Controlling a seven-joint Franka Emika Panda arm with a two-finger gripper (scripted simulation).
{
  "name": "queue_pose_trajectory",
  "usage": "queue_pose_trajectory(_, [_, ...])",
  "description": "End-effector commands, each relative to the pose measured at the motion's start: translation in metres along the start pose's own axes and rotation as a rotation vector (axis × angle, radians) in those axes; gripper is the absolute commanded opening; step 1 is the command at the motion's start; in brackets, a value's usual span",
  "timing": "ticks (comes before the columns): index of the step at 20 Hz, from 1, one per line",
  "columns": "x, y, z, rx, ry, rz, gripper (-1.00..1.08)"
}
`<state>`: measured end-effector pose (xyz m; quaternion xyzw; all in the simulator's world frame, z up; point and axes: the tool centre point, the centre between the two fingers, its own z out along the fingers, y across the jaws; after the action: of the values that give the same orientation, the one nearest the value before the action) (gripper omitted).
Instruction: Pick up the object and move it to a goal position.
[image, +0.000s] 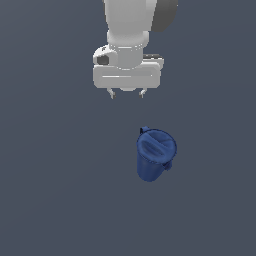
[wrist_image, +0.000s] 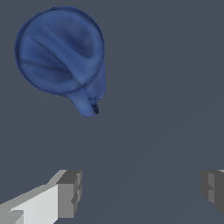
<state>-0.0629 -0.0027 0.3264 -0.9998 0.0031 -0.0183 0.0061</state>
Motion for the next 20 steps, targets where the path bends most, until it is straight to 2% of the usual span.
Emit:
queue_pose_trajectory(1, [0.0, 0.0, 0.0, 0.0, 0.0, 0.0, 1.0])
queue_pose_trajectory(10, [0.0, 0.0, 0.0, 0.0, 0.0, 0.0, 1.0])
queue_pose_trajectory(11, [0.0, 0.0, 0.0, 0.0, 0.0, 0.0, 0.28])
queue_pose_trajectory(20, [-0.0001, -0.006, 0.0054, 0.011, -0.008, -0.017, 0.28])
